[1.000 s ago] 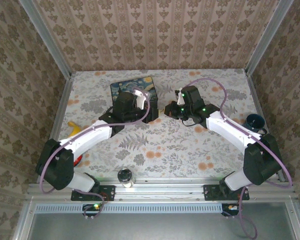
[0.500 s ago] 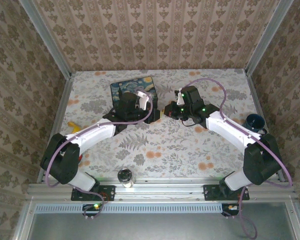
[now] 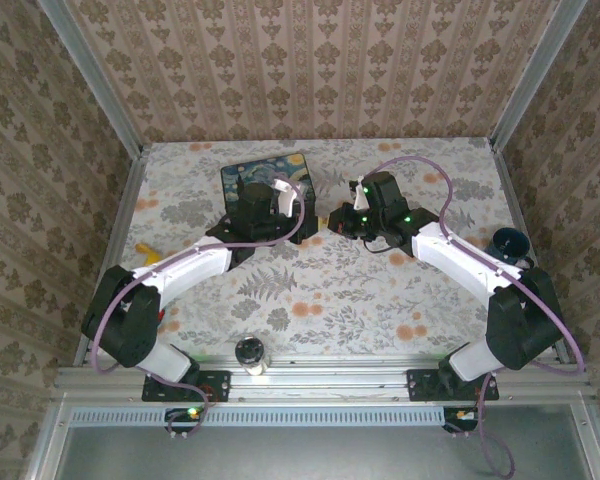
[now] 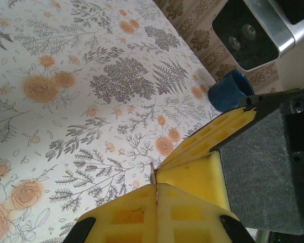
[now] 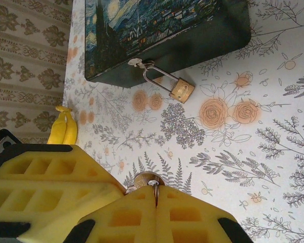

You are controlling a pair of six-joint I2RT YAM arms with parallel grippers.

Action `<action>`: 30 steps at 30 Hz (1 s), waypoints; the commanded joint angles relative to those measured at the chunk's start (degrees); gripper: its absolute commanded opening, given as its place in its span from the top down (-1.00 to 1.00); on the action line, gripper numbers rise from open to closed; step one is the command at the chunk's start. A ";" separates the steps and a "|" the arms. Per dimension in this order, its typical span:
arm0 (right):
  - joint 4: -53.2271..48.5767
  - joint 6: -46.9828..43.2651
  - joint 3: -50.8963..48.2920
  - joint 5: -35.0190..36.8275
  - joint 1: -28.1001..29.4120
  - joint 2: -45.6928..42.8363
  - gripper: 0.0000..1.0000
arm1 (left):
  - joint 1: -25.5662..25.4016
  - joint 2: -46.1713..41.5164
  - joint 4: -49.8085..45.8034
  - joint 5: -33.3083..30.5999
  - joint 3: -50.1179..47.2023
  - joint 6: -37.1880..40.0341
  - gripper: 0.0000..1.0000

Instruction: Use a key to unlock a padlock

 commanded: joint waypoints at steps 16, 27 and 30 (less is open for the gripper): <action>6.13 -1.07 -0.23 -6.31 0.49 -1.77 1.00 | -0.12 -7.53 -13.98 -0.38 2.88 7.69 1.00; 0.22 -8.46 0.66 -3.08 0.49 -4.04 0.48 | 4.80 -11.80 -16.92 9.86 3.34 5.55 1.00; -1.51 -9.85 0.86 -1.17 0.49 -4.78 0.47 | 6.22 -12.86 -17.72 12.16 3.40 5.12 1.00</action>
